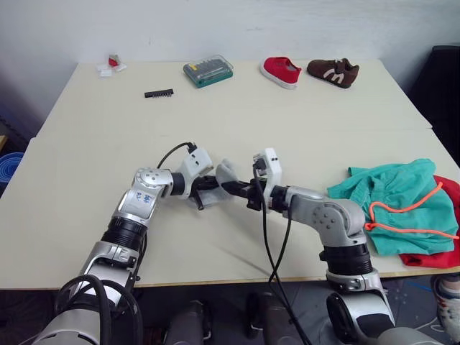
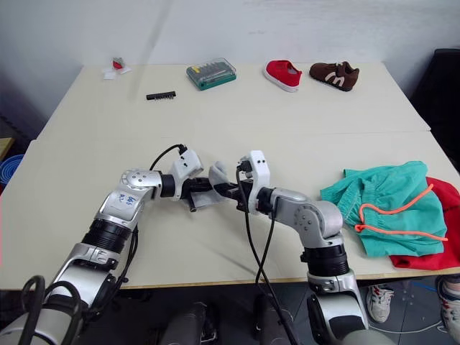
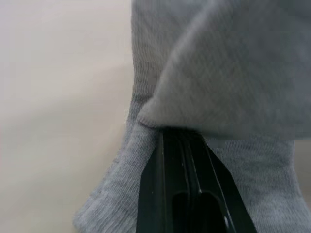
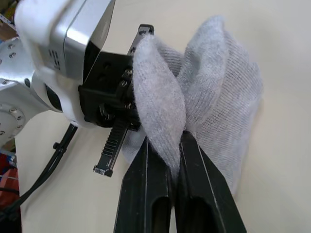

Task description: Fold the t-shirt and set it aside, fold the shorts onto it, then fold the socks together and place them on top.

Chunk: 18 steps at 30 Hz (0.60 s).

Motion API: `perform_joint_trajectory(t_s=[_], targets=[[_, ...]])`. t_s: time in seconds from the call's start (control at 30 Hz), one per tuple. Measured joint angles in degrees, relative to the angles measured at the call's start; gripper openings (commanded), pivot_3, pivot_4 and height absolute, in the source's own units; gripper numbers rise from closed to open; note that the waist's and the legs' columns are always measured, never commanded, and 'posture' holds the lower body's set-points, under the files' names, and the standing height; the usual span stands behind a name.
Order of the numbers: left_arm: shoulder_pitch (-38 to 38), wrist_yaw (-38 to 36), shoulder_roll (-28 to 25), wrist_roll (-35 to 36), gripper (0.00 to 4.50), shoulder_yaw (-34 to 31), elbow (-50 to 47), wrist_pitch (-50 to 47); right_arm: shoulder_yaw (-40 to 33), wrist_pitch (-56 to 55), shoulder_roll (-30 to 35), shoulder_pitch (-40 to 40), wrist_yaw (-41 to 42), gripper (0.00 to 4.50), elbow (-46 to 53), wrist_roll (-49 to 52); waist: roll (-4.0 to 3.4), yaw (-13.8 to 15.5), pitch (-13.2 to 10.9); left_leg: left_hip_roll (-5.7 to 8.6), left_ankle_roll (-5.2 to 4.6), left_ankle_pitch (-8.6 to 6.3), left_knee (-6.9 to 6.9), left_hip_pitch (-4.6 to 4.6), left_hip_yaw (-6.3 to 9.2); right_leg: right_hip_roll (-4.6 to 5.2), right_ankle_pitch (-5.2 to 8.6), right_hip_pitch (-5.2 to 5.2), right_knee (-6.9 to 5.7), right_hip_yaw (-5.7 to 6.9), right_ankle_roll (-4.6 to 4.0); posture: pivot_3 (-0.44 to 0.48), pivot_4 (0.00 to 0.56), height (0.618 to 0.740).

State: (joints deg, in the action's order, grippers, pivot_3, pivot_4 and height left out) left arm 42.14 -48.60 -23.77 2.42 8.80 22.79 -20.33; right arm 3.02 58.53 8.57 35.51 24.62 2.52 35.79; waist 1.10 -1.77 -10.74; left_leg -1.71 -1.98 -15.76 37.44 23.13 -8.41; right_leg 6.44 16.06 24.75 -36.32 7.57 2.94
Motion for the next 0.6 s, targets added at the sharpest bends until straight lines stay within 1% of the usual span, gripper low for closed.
perform_joint_trajectory(t_s=[0.27,0.33,0.4,0.5,0.6], targets=[[-0.23,3.08,-0.50,1.24,0.00,-3.48,-2.44,-2.40,3.00,-3.31,0.26,0.80,3.39,0.02,-3.25,-3.70,0.00,0.07,0.00,0.03,-0.01,0.00,-0.14,0.09,-0.02,-0.01,-0.02,0.00,0.24,0.05,0.03,0.000,0.150,0.740],[-0.72,3.57,-0.88,1.97,0.00,-4.34,-4.42,-3.55,3.12,-3.60,0.26,1.43,3.88,0.02,-3.51,-4.09,0.00,-0.05,0.00,0.02,-0.01,0.00,-0.16,0.09,-0.02,-0.03,-0.02,0.01,0.24,0.04,0.03,0.000,0.150,0.740],[-1.70,3.45,-2.14,3.58,0.00,-5.81,-8.69,-6.15,3.41,-3.98,0.50,1.87,4.59,0.02,-3.70,-4.67,0.01,-0.16,-0.01,0.00,0.01,0.01,-0.22,0.08,-0.02,-0.05,-0.02,0.02,0.23,0.04,0.03,0.000,0.150,0.740],[-2.39,3.03,-4.68,5.29,0.00,-7.98,-12.67,-8.92,3.74,-4.94,1.07,1.99,5.36,0.02,-3.75,-5.76,0.01,-0.10,-0.01,0.00,0.04,0.02,-0.24,0.06,-0.02,-0.07,-0.02,0.01,0.27,0.03,0.03,0.000,0.150,0.740],[-2.72,2.96,-6.31,6.76,0.00,-9.38,-15.03,-11.76,7.27,-7.84,2.78,2.72,6.90,0.02,-3.72,-9.10,0.00,-0.03,-0.01,0.01,0.04,0.02,-0.22,0.07,-0.02,-0.06,-0.02,0.01,0.31,0.03,0.03,0.000,0.150,0.740]])
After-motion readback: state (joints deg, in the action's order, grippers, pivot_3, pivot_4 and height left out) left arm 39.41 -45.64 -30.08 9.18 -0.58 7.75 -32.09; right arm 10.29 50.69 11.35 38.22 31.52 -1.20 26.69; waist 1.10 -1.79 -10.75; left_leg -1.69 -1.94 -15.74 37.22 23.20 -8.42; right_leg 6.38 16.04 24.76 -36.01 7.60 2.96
